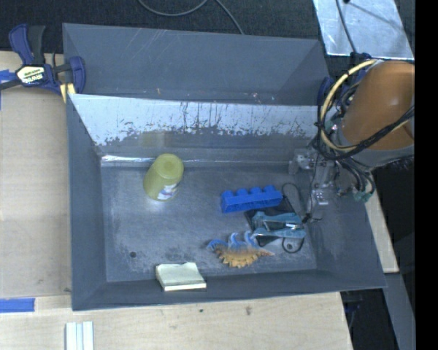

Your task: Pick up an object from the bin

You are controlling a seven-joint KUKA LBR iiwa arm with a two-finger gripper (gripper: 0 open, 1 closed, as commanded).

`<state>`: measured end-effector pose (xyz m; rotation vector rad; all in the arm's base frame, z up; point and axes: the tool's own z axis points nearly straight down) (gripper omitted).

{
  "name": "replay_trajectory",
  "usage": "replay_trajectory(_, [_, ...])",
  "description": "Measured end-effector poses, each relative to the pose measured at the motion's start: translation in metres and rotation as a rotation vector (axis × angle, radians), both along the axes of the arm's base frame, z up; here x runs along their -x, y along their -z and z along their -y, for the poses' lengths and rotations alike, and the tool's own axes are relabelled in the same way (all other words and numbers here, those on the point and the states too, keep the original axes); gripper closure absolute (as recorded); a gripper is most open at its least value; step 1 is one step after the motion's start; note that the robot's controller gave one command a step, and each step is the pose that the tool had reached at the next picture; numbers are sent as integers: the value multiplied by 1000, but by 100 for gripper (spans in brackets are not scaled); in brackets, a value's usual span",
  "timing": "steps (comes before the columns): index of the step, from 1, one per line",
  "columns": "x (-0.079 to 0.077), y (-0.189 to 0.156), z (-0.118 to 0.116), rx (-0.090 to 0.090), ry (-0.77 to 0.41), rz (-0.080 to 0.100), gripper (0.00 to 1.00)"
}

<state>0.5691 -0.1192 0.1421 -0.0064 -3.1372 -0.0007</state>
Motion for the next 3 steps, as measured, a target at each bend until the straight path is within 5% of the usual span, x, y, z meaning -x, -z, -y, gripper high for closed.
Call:
replay_trajectory(2, [-2,-5,-1,1,-2,8,0])
replay_trajectory(3, [6,28,11,2,-120,12,0])
